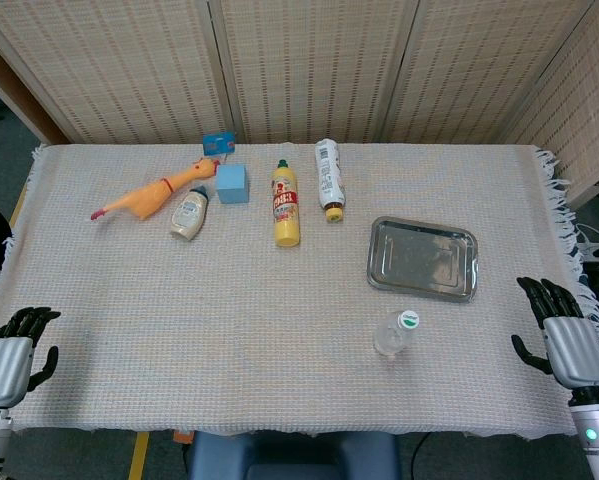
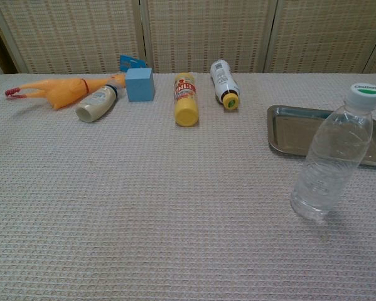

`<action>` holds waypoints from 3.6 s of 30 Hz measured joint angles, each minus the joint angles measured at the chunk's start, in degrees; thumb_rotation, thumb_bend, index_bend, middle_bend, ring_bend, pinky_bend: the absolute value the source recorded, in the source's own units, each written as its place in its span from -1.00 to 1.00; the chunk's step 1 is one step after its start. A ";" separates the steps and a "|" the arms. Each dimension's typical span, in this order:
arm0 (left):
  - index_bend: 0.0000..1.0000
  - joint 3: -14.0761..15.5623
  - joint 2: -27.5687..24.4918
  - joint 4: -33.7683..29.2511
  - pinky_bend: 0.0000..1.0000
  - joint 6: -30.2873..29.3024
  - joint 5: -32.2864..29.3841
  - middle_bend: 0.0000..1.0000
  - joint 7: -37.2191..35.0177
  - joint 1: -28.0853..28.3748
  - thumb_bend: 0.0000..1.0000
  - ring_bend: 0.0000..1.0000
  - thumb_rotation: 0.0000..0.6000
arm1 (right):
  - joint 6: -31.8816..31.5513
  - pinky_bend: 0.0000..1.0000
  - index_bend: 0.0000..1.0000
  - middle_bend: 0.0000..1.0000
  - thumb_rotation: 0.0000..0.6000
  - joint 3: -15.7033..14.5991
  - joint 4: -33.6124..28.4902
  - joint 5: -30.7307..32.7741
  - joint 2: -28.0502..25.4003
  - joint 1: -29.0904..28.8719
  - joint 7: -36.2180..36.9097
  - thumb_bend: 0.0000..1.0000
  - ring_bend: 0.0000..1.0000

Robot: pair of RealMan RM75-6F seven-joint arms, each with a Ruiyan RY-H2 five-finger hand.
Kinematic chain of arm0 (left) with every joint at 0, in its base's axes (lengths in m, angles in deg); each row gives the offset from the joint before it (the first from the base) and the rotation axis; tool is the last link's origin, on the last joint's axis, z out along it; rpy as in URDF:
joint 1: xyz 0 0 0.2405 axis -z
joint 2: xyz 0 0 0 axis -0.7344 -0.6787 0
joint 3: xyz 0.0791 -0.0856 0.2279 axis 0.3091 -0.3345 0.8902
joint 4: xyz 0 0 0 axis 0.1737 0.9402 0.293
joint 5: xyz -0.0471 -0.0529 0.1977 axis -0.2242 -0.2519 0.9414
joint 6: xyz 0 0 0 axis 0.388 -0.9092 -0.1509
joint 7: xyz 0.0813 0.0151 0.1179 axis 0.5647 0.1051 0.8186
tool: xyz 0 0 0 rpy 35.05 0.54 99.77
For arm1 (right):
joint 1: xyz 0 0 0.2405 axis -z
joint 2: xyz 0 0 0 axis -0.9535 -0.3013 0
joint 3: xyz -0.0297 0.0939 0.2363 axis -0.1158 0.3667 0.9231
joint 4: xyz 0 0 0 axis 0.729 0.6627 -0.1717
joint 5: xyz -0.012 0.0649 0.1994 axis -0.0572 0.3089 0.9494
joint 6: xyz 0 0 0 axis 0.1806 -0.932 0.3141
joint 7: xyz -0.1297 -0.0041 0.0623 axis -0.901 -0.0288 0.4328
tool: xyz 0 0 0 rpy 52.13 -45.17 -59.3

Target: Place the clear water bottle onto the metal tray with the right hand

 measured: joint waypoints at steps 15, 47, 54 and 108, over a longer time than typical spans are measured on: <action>-0.52 0.05 -0.31 -0.39 -0.38 -0.13 -0.04 -0.63 0.48 -0.04 -0.01 -0.76 1.00 | -0.02 -0.84 -0.95 -0.86 1.00 -0.47 0.01 -1.50 -0.42 -0.18 2.97 -0.75 -1.00; -0.47 0.18 -2.43 -2.36 -0.37 1.77 -1.75 -0.62 -1.22 0.03 -0.01 -0.76 1.00 | 29.19 -0.84 -1.00 -0.86 1.00 -3.25 -5.76 -8.79 -6.75 -21.31 37.21 -0.91 -1.00; -0.46 0.58 -2.73 -2.52 -0.37 2.55 -1.49 -0.62 -1.25 0.27 -0.01 -0.76 1.00 | 31.26 -0.84 -0.97 -0.86 1.00 -2.98 -4.40 -8.61 -3.97 -24.28 40.45 -0.92 -1.00; -0.45 2.19 -4.19 -4.72 -0.36 6.05 -2.37 -0.61 0.19 1.26 0.00 -0.76 1.00 | 9.13 -0.23 0.45 0.04 1.00 9.89 6.35 9.15 12.89 -24.57 -11.92 -0.93 -0.54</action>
